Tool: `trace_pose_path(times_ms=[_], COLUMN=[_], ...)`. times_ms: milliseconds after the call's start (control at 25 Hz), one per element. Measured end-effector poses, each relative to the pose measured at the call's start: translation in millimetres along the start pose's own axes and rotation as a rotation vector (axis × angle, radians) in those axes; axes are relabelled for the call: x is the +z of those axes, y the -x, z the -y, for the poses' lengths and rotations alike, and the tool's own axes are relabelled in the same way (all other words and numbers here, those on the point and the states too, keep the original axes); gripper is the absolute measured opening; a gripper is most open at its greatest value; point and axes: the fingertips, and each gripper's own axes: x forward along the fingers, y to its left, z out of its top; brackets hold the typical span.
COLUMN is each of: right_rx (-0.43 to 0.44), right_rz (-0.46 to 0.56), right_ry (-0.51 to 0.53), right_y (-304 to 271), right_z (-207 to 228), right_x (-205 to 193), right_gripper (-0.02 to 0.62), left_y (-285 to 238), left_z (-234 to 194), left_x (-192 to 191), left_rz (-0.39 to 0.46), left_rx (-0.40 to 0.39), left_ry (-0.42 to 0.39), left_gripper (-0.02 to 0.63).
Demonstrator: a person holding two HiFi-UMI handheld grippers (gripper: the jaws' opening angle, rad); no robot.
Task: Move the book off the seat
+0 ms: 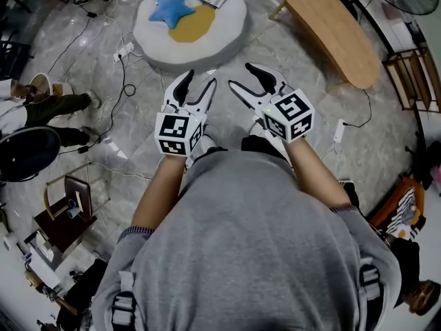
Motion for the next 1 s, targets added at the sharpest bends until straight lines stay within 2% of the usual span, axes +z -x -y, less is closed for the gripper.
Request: trace_pose_path(times_ms=[280, 800, 1000], right_rx=[0.016, 0.065, 0.087], right_rz=[0.027, 0.032, 0.031], right_ry=[-0.029, 0.01, 0.015], right_y=[10, 58, 71], right_z=[20, 86, 108], right_x=[-2, -8, -7], right_gripper=[0.339, 0.371, 0.374], left_y=[-17, -71, -93], left_z=[14, 75, 98], left_x=[4, 7, 11], left_rz=[0.0, -0.004, -0.007], left_rx=[-0.012, 0.034, 0.027], left_ry=[0.0, 0.033, 0.065], left_gripper=[0.298, 0.31, 0.312])
